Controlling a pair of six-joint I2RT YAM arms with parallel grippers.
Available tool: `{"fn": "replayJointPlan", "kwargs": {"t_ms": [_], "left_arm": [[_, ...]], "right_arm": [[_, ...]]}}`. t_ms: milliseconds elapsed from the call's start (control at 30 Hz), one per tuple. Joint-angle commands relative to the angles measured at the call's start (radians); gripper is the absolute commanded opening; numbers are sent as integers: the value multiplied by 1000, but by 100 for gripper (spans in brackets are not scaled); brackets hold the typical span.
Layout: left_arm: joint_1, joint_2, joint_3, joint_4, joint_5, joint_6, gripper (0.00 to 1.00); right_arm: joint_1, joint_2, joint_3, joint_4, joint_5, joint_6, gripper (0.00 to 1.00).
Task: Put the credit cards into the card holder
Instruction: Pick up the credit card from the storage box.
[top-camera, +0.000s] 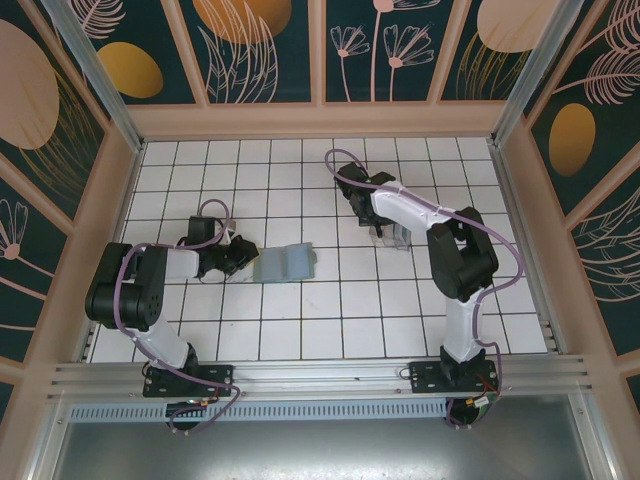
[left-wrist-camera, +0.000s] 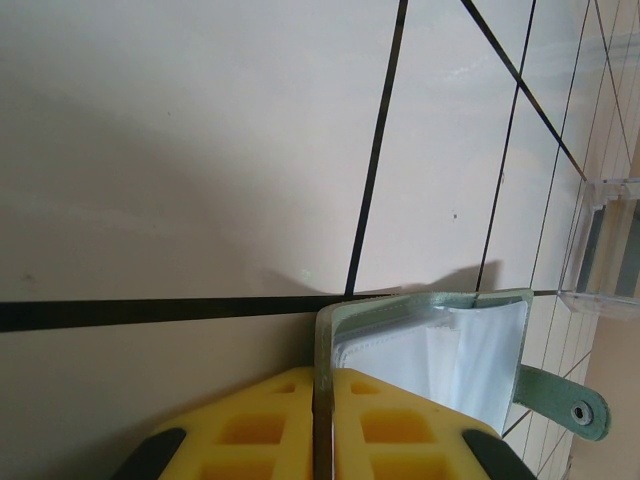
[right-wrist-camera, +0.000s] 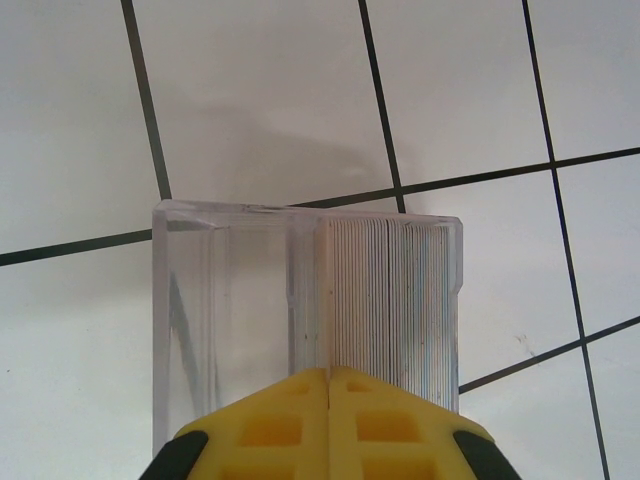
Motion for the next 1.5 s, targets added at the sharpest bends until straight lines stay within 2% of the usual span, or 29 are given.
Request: {"fn": "replayJointPlan", "kwargs": {"t_ms": [0,133,867,1167,1467], "left_arm": [[1,1,15,-18,-30,14,12],[1,3,14,-18,-28,16,12],[1,-3,9,2,-24,6,11],[1,11,9,9,-16,6,11],[1,17,8,17,-12,1,11]], "right_arm": [[-5,-36,29,-27,-15,-15,4],[-6,-24,28,-25,-40,-13,11],[3,-22,35,-39,-10,-6,16],[6,-21,35,-28,-25,-14,8],[6,-37,37,-23,-34,-26,5]]}}
